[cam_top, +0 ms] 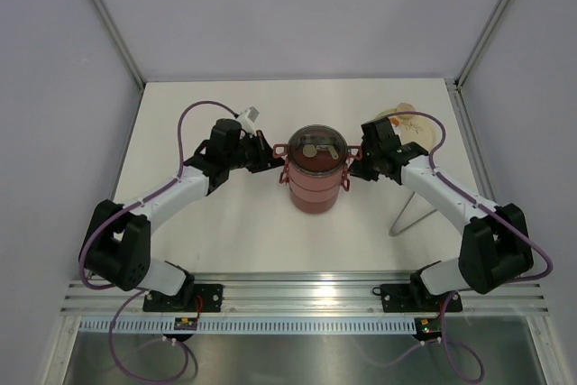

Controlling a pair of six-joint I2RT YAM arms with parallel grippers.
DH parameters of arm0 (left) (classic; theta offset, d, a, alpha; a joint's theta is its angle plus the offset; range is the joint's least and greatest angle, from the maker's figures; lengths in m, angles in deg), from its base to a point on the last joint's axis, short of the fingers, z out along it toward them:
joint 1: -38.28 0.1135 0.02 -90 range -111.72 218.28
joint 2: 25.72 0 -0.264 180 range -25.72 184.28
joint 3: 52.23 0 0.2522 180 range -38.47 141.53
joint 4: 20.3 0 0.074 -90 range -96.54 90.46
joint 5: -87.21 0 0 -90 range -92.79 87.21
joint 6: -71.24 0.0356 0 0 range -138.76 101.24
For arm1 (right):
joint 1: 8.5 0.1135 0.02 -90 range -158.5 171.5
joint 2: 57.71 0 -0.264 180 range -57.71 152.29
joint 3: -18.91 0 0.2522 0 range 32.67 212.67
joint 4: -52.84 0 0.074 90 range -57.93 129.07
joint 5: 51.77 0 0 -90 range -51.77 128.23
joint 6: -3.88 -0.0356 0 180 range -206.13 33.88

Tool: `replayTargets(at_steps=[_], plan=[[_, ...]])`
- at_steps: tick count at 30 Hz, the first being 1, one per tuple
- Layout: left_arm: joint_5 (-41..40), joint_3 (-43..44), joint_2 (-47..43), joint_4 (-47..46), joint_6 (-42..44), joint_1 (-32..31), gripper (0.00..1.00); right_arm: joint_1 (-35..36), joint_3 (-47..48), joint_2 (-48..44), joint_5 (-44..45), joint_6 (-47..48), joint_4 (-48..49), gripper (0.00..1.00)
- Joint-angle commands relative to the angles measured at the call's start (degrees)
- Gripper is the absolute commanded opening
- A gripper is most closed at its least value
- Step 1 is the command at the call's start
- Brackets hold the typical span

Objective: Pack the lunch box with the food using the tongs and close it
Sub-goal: Close the fastener on the packing box.

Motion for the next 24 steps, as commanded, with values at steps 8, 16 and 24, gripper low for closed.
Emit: replayTargets(at_steps=[8,16,24], plan=[[3.21,2.83,-1.99,6.68,4.39,0.46,0.0,-3.13,-0.62,-9.58,-4.26,0.47,0.38,0.24],[3.21,2.57,-3.92,8.71,5.53,3.89,0.0,-4.8,-0.44,-10.04,-3.29,2.41,-2.69,0.24],[1.46,5.28,-8.41,12.47,7.29,6.0,0.0,-10.51,1.31,-13.63,-4.09,2.67,-6.12,0.24]])
